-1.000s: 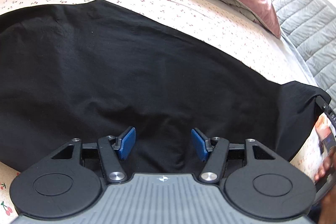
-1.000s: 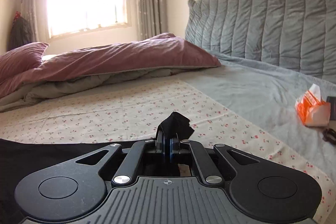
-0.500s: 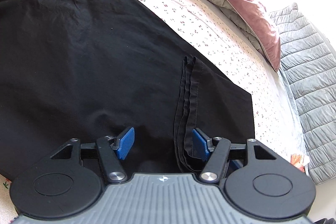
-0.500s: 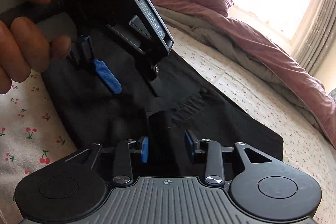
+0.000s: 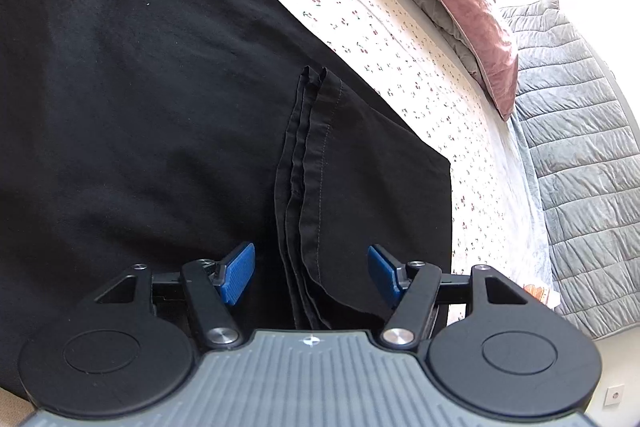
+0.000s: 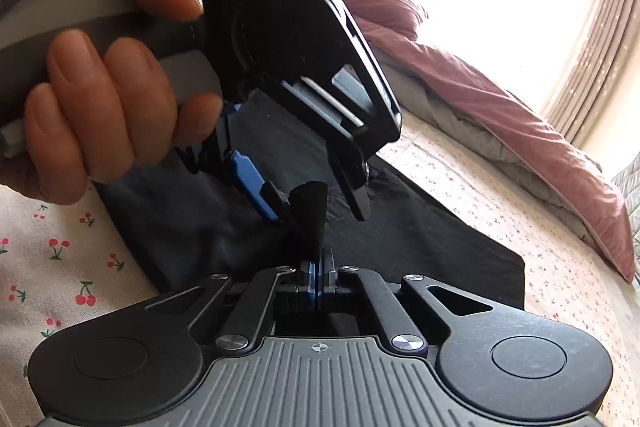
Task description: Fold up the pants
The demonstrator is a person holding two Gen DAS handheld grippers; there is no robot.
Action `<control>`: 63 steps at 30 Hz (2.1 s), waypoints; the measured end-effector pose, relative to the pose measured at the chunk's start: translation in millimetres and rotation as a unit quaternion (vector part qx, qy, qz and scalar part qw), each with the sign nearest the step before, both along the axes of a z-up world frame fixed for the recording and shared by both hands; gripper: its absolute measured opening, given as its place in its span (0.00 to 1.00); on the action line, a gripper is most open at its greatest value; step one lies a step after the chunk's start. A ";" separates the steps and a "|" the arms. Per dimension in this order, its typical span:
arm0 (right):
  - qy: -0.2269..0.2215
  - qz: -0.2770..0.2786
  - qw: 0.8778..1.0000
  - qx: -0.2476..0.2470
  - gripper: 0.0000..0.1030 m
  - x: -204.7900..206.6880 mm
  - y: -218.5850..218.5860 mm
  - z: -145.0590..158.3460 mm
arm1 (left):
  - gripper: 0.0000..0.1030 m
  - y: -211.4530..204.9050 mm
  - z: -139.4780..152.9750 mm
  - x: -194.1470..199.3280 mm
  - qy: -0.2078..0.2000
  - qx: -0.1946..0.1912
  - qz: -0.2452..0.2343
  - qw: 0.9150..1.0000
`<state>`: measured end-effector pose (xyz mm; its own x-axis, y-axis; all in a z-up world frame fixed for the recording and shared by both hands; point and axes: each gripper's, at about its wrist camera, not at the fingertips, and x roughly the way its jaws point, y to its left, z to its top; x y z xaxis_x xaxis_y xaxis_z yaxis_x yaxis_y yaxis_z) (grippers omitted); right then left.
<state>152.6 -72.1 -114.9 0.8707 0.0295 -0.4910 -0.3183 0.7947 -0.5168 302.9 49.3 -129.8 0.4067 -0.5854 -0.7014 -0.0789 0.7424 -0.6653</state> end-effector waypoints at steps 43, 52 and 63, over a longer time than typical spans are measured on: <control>0.041 0.076 0.981 0.174 0.00 20.5 133.5 -16.1 | 0.00 142.0 68.5 20.6 -0.149 0.280 0.036 0.948; 0.081 0.148 0.967 0.193 0.00 38.2 225.8 -22.3 | 0.00 247.7 80.3 9.6 -0.154 0.365 0.142 0.907; 0.150 0.164 0.958 0.181 0.39 37.5 250.6 -25.6 | 0.09 290.9 63.9 3.8 -0.107 0.378 0.198 0.898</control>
<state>190.1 178.6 -140.5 0.6072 0.4930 -0.6231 -0.6730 0.7360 -0.0736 306.7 340.2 -65.9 0.6510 0.2455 -0.7183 -0.3661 0.9305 -0.0138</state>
